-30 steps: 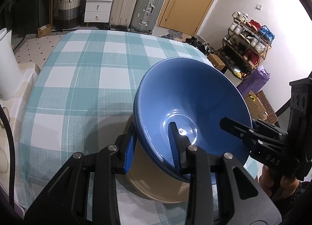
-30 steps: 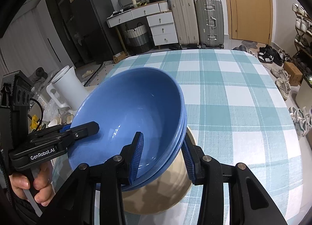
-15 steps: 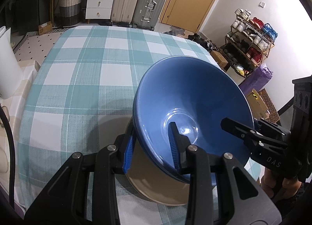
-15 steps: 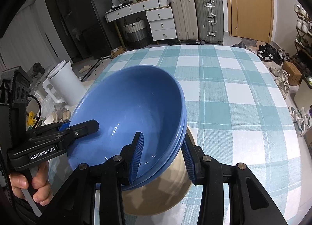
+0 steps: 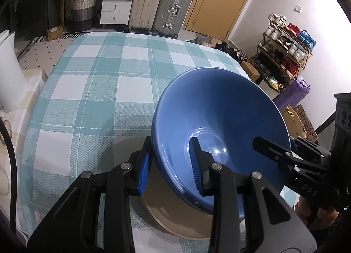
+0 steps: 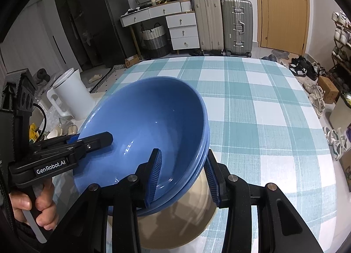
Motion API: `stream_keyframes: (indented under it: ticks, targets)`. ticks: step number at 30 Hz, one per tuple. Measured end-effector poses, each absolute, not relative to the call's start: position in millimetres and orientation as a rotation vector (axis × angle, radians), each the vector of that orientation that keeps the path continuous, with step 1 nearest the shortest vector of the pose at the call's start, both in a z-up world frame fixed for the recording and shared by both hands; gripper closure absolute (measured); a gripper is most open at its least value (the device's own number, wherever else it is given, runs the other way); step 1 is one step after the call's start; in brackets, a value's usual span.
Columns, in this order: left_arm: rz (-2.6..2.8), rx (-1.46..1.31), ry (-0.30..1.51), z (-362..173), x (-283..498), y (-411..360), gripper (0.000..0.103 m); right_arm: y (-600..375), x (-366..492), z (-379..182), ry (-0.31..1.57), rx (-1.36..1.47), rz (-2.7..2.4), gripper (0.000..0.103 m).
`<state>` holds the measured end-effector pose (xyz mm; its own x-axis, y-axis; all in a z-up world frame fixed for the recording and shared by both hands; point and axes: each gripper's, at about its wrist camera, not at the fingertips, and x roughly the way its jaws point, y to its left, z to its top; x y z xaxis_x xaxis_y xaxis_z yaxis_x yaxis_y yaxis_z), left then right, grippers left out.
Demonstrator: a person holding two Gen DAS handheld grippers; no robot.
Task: Organize plates and bowls
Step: 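Carry the stacked blue bowls over the cream plate stack with both tools, then lower the bowl stack onto the cream plates and open both tools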
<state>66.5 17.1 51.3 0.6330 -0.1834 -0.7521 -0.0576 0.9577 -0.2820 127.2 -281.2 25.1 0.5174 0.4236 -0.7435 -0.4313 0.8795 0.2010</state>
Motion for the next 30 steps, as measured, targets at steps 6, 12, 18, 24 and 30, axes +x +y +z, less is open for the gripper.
stream_keyframes:
  ticks: [6,12,18,24,30]
  targets:
    - [-0.070,-0.266,0.876,52.6,65.5,13.1,0.074,-286.0,127.4,23.2,0.892,0.001,0.523,0.062]
    - [-0.025,-0.239,0.854,60.3,56.3,18.4,0.044,-297.5,122.6,29.7,0.860,-0.001,0.528,0.038]
    - [-0.011,-0.190,0.762,79.9,33.6,29.0,0.014,-322.1,115.4,42.5,0.779,0.032,0.555,0.014]
    - [-0.010,-0.150,0.665,91.9,6.5,37.1,0.001,-340.5,105.4,48.1,0.686,0.031,0.592,0.001]
    - [0.000,-0.134,0.618,81.6,-16.1,42.2,0.001,-350.0,94.5,37.3,0.616,0.024,0.654,0.001]
